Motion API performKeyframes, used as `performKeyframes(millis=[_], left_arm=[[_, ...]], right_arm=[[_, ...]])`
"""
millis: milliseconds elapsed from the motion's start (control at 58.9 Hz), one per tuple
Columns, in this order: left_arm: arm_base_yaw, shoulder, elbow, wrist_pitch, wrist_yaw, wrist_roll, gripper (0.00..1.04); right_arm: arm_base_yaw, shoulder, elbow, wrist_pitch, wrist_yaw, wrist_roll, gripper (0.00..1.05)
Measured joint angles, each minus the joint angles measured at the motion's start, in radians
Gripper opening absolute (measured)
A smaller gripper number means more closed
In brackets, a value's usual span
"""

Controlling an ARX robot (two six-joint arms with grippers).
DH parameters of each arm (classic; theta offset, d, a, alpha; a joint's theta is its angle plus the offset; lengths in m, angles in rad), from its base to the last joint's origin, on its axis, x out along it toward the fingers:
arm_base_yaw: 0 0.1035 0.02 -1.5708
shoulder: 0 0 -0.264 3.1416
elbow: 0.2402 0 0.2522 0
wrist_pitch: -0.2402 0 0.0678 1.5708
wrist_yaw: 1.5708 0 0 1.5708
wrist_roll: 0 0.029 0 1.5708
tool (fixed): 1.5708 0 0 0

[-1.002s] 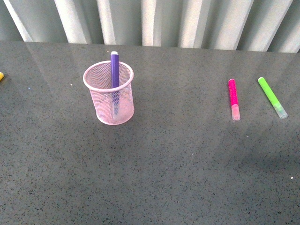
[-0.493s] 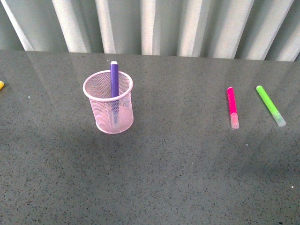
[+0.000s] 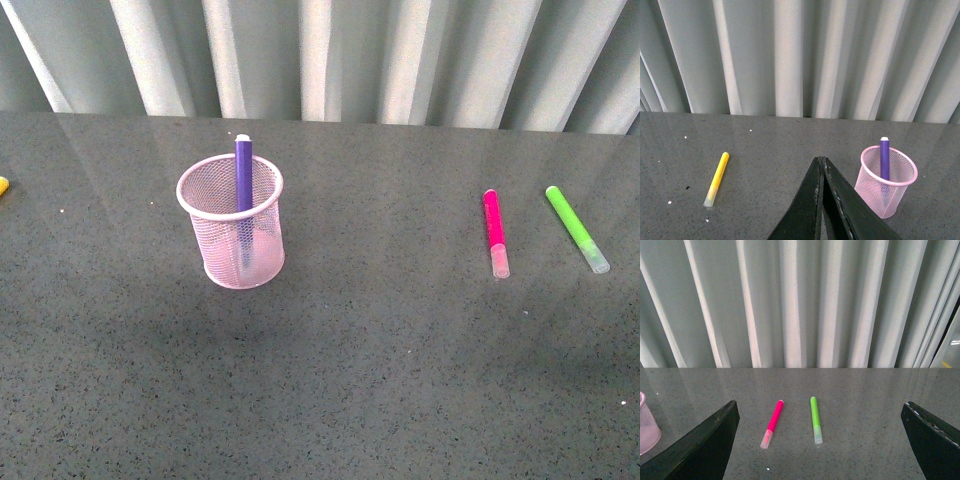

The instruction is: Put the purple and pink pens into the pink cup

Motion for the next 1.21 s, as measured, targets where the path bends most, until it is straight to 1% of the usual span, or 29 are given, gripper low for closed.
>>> performKeyframes(millis=[323,798,832,866,917,1172,1189,1206], left_arm=[[0.0,-0.14,0.0,-0.135,0.0,0.0,0.04],[0.0,-0.267,0.0,-0.263,0.0,0.0,0.04],[0.0,-0.299,0.0,-0.296,0.0,0.0,0.04],[0.0,-0.353,0.0,-0.378,0.0,0.0,0.04],[0.0,-0.406,0.0,-0.43,0.002,0.0,0.04],[0.0,-0.436,0.0,-0.439,0.002,0.0,0.04],[0.0,-0.436,0.0,-0.439,0.002,-0.001,0.04],[0.0,-0.436,0.0,-0.439,0.002,0.0,0.08]], right_arm=[[0.0,0.0,0.0,0.0,0.0,0.0,0.98],[0.0,0.0,0.0,0.0,0.0,0.0,0.98],[0.0,0.0,0.0,0.0,0.0,0.0,0.98],[0.0,0.0,0.0,0.0,0.0,0.0,0.98],[0.0,0.0,0.0,0.0,0.0,0.0,0.98],[0.0,0.0,0.0,0.0,0.0,0.0,0.98],[0.0,0.0,0.0,0.0,0.0,0.0,0.98],[0.0,0.0,0.0,0.0,0.0,0.0,0.98]])
